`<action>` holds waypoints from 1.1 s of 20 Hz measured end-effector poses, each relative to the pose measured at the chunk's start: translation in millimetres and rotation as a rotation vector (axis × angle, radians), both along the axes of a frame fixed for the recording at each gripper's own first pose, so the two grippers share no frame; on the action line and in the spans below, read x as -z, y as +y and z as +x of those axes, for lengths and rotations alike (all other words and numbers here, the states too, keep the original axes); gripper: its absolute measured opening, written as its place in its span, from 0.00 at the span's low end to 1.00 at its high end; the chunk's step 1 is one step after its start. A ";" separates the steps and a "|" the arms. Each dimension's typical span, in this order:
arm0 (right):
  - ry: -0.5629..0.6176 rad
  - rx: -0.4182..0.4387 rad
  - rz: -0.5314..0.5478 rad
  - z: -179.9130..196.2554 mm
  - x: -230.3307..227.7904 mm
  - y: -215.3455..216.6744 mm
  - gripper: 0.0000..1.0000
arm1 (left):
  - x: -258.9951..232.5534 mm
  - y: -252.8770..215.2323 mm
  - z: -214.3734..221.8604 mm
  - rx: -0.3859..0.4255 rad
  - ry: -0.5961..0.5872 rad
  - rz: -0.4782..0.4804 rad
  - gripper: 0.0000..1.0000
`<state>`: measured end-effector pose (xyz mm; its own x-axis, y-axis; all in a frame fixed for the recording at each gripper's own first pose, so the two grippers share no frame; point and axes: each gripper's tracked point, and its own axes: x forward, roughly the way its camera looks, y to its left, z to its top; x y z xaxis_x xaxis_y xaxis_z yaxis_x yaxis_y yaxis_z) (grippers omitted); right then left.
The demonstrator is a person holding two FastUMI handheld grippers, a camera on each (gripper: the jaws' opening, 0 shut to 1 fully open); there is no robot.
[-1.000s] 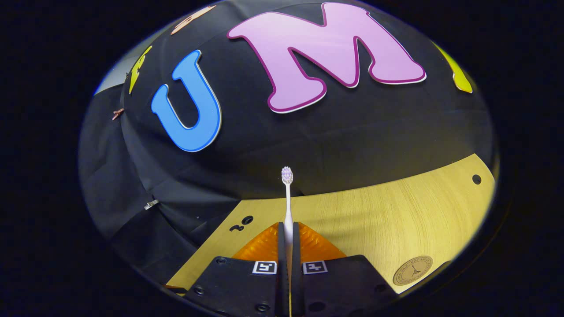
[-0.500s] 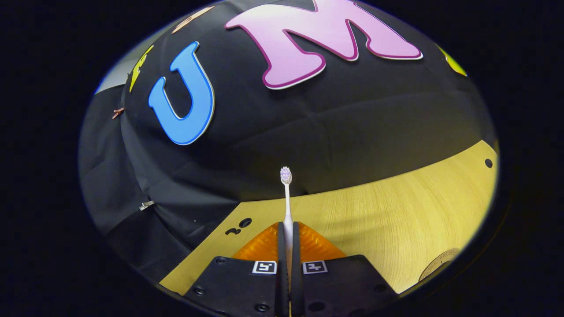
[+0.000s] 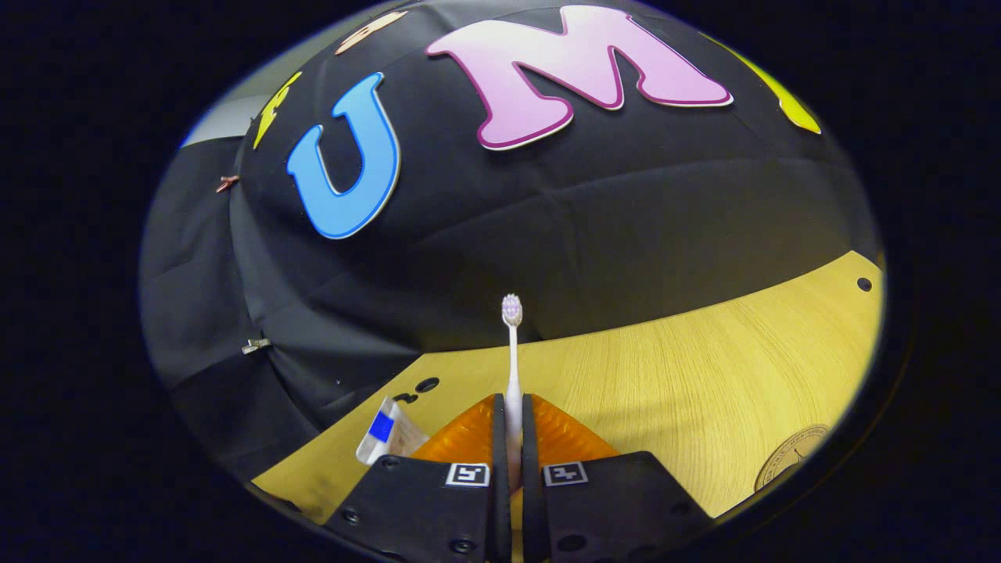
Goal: Put the toothbrush and toothpaste on the desktop into the cup, then pick up the cup and place it on the coaster on the desktop.
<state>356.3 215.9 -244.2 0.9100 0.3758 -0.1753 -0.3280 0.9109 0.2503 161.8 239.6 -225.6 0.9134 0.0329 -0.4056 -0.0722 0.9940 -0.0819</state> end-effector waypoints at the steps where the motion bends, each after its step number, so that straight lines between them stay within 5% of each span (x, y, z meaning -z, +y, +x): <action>1: -0.002 -0.003 -0.015 -6.4 2.2 -2.2 0.10 | -0.2 -3.6 1.9 0.007 0.001 0.005 0.98; 2: 0.000 0.006 -0.025 -10.7 1.2 -8.2 0.03 | -1.2 -7.6 4.4 0.016 0.003 0.009 0.98; 6: 0.000 0.084 -0.017 -32.4 -16.4 -56.1 0.81 | -18.4 -34.3 13.4 0.081 -0.004 0.026 0.98; 7: 0.008 0.108 -0.025 -39.6 -20.5 -74.4 0.84 | -24.0 -41.9 17.8 0.104 -0.007 0.034 0.98; 8: 0.021 0.126 -0.036 -44.0 -20.5 -89.8 0.99 | -29.7 -49.7 21.3 0.128 -0.008 0.041 0.98; 12: 0.043 0.229 -0.128 -65.9 -27.8 -168.2 0.98 | -46.6 -79.3 35.3 0.203 0.008 0.085 0.98; 22: 0.052 0.440 -0.138 -122.1 -50.7 -314.4 0.98 | -42.2 -118.0 96.1 0.264 0.256 0.135 0.98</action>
<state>234.2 -98.5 -193.5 0.9663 -0.0740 -0.2465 0.1070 0.9866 0.1230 257.9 121.7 -183.4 0.7674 -0.1212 -0.6296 0.1866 0.9817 0.0386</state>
